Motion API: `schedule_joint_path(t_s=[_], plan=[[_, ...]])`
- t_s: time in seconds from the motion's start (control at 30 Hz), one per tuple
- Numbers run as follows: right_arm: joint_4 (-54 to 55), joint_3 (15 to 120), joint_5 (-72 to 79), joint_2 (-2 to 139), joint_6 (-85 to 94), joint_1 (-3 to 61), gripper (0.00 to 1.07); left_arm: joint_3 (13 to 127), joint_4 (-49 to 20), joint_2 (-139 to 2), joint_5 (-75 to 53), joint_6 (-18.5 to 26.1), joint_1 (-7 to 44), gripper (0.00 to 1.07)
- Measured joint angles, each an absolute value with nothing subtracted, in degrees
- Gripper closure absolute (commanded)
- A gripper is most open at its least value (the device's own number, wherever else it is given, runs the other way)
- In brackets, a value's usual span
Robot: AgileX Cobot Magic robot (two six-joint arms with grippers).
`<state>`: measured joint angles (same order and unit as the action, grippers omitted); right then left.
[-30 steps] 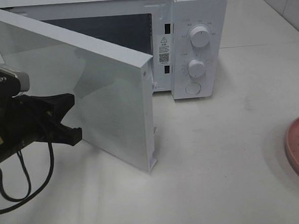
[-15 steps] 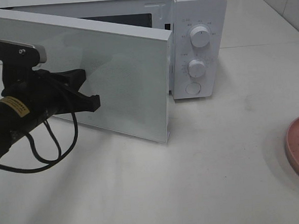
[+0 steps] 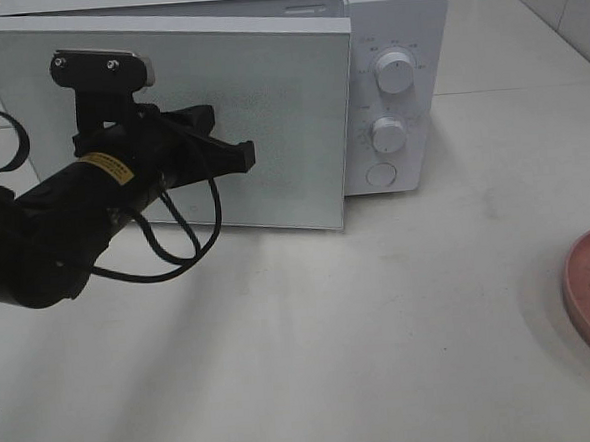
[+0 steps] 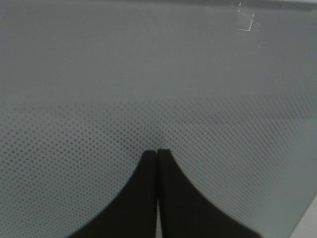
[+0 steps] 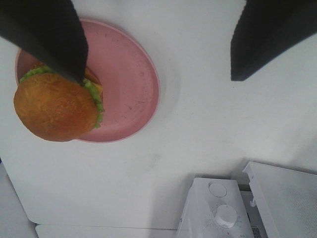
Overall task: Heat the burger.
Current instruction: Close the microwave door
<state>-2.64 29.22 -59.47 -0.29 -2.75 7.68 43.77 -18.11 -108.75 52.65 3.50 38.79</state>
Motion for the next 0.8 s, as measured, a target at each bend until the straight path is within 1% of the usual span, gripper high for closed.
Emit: schedule_joint_path(t_s=[0.03,0.1,0.13,0.2,0.3,0.37,0.67,0.8], plan=[[-2.64,29.22,-59.47,-0.29,-2.75,7.68,0.31,43.77,-18.11,-108.75,52.65,3.50,38.79,1.07],[-2.64,29.22,-59.47,-0.29,-2.75,7.68,0.31,46.93,-22.29,-109.61,50.65,6.19,39.19,1.07],[-2.64,29.22,-59.47,-0.29,-2.75,7.68,0.31,46.93,-22.29,-109.61,50.65,6.19,39.19,1.07],[-2.64,29.22,-59.47,-0.29,-2.75,7.68,0.31,49.33,-24.87,-110.52,49.45,8.82,39.19,1.07],[-2.64,29.22,-59.47,-0.29,-2.75,7.68,0.31,50.08,-25.84,-110.75,49.05,9.74,39.19,1.07],[-2.64,29.22,-59.47,-0.29,-2.75,7.68,0.31,52.25,-27.62,-112.07,46.52,12.43,39.82,1.07],[-2.64,29.22,-59.47,-0.29,-2.75,7.68,0.31,57.35,-28.48,-115.28,41.54,15.07,40.45,1.07],[-2.64,29.22,-59.47,-0.29,-2.75,7.68,0.31,60.05,-29.68,-116.54,38.39,17.19,40.45,1.07]])
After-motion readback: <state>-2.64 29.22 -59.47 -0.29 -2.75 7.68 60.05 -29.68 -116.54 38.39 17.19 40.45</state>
